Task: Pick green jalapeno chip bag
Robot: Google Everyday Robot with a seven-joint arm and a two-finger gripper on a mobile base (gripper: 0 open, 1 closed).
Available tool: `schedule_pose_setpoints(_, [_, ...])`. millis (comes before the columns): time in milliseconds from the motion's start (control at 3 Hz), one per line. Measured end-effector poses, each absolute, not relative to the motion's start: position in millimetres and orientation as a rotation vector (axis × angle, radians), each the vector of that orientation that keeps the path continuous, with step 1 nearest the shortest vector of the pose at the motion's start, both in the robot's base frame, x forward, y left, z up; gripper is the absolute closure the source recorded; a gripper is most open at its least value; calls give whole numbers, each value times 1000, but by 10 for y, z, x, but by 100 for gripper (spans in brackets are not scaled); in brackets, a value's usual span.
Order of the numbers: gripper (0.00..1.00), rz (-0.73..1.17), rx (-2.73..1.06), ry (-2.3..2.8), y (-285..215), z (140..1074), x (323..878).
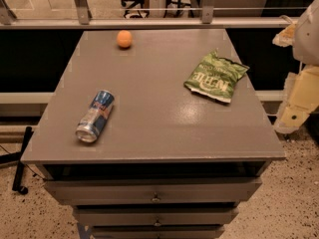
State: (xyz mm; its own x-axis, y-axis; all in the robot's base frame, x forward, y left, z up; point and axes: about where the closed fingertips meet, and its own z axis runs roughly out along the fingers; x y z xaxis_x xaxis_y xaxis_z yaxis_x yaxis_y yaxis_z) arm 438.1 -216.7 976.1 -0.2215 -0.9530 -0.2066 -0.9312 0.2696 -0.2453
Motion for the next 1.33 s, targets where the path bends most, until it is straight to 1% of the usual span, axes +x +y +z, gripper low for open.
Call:
schedule_pose_setpoints(667, [0, -95, -1683, 2219, -2157, 9667, 4462])
schedule_pose_setpoints(1000, [0, -41, -1558, 2197, -2155, 9509, 4826])
schedule_pose_setpoints(1333, [0, 83, -1420, 2158, -2065, 9348, 5369])
